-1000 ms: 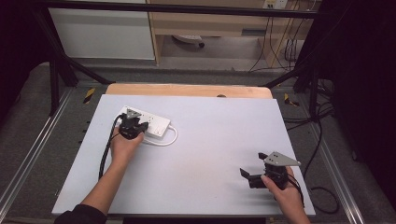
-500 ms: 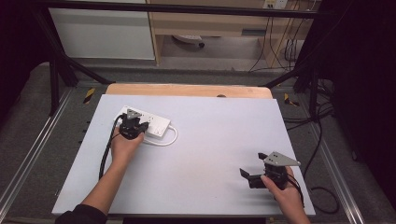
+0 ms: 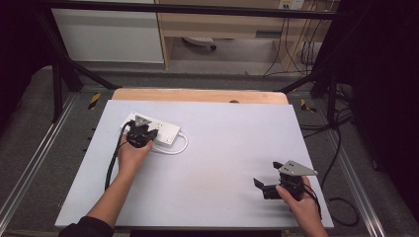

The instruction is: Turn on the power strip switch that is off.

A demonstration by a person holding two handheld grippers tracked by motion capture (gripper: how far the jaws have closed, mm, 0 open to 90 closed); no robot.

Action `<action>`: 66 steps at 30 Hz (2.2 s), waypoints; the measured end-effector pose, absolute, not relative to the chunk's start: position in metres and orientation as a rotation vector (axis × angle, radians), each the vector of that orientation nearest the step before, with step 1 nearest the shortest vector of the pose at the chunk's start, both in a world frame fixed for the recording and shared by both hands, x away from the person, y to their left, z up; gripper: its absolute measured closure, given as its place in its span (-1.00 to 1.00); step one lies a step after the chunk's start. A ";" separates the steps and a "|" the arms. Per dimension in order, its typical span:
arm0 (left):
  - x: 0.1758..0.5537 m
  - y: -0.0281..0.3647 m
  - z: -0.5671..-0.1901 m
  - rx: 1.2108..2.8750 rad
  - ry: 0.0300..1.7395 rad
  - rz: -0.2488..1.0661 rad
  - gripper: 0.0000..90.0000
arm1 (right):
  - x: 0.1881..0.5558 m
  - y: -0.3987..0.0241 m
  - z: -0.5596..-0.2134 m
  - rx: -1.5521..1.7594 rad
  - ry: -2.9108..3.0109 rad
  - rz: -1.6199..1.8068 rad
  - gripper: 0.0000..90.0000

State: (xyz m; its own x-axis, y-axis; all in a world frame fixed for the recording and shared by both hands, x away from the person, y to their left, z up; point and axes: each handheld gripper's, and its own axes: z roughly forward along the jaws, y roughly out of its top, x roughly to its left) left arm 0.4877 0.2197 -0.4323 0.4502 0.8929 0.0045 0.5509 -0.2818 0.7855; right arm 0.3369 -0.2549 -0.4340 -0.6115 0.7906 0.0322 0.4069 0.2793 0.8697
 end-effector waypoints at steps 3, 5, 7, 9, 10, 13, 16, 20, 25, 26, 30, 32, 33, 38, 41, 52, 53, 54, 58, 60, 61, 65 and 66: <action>0.488 0.219 -0.432 1.968 1.206 0.595 1.00 | 0.337 -0.255 -0.434 1.077 2.149 1.270 -0.93; 0.488 0.219 -0.433 1.965 1.206 0.593 1.00 | 0.337 -0.255 -0.434 1.080 2.148 1.274 -0.93; 0.488 0.219 -0.433 1.969 1.208 0.597 1.00 | 0.337 -0.255 -0.434 1.081 2.147 1.274 -0.93; 0.488 0.218 -0.434 1.976 1.205 0.591 1.00 | 0.337 -0.255 -0.434 1.082 2.146 1.274 -0.93; 0.488 0.217 -0.434 1.978 1.202 0.598 1.00 | 0.337 -0.255 -0.434 1.082 2.147 1.274 -0.93; 0.487 0.216 -0.434 1.980 1.201 0.611 1.00 | 0.337 -0.255 -0.434 1.081 2.146 1.274 -0.93; 0.488 0.216 -0.435 1.969 1.204 0.599 1.00 | 0.337 -0.256 -0.434 1.082 2.146 1.274 -0.93; 0.488 0.217 -0.435 1.959 1.209 0.588 1.00 | 0.337 -0.256 -0.434 1.081 2.143 1.272 -0.93; 0.488 0.219 -0.435 1.946 1.216 0.572 1.00 | 0.337 -0.256 -0.434 1.082 2.145 1.271 -0.93; 0.488 0.219 -0.435 1.944 1.218 0.567 1.00 | 0.337 -0.256 -0.434 1.082 2.145 1.271 -0.93; 0.488 0.220 -0.435 1.938 1.225 0.570 1.00 | 0.337 -0.256 -0.434 1.084 2.139 1.273 -0.93; 0.488 0.220 -0.435 1.936 1.225 0.575 1.00 | 0.337 -0.256 -0.434 1.087 2.141 1.274 -0.94; 0.488 0.221 -0.434 1.939 1.223 0.573 1.00 | 0.337 -0.256 -0.434 1.087 2.141 1.273 -0.93; 0.488 0.223 -0.431 1.918 1.222 0.582 1.00 | 0.337 -0.256 -0.434 1.088 2.141 1.278 -0.93; 0.487 0.224 -0.430 1.914 1.217 0.586 1.00 | 0.337 -0.256 -0.434 1.083 2.142 1.278 -0.94; 0.486 0.224 -0.427 1.899 1.189 0.591 1.00 | 0.337 -0.257 -0.433 1.089 2.140 1.278 -0.94; 0.485 0.224 -0.426 1.898 1.190 0.592 1.00 | 0.336 -0.257 -0.433 1.092 2.137 1.284 -0.94; 0.485 0.225 -0.426 1.899 1.188 0.593 1.00 | 0.336 -0.257 -0.433 1.090 2.136 1.283 -0.94; 0.483 0.224 -0.422 1.887 1.182 0.598 1.00 | 0.337 -0.258 -0.433 1.088 2.137 1.286 -0.94; 0.483 0.224 -0.422 1.887 1.178 0.595 1.00 | 0.336 -0.258 -0.433 1.085 2.137 1.289 -0.94; 0.482 0.223 -0.422 1.891 1.174 0.589 1.00 | 0.336 -0.258 -0.433 1.089 2.138 1.289 -0.94; 0.480 0.223 -0.419 1.892 1.180 0.637 0.78 | 0.336 -0.258 -0.433 1.087 2.138 1.285 -0.94; 0.479 0.223 -0.419 1.887 1.181 0.633 0.70 | 0.336 -0.258 -0.433 1.089 2.140 1.283 -0.94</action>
State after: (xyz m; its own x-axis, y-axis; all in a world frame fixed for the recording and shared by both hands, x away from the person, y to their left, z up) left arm 0.4792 0.2226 -0.4186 0.4379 0.8990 -0.0013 0.4963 -0.2405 0.8342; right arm 0.3360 -0.2576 -0.4330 -0.6073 0.7934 0.0404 0.4097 0.2693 0.8716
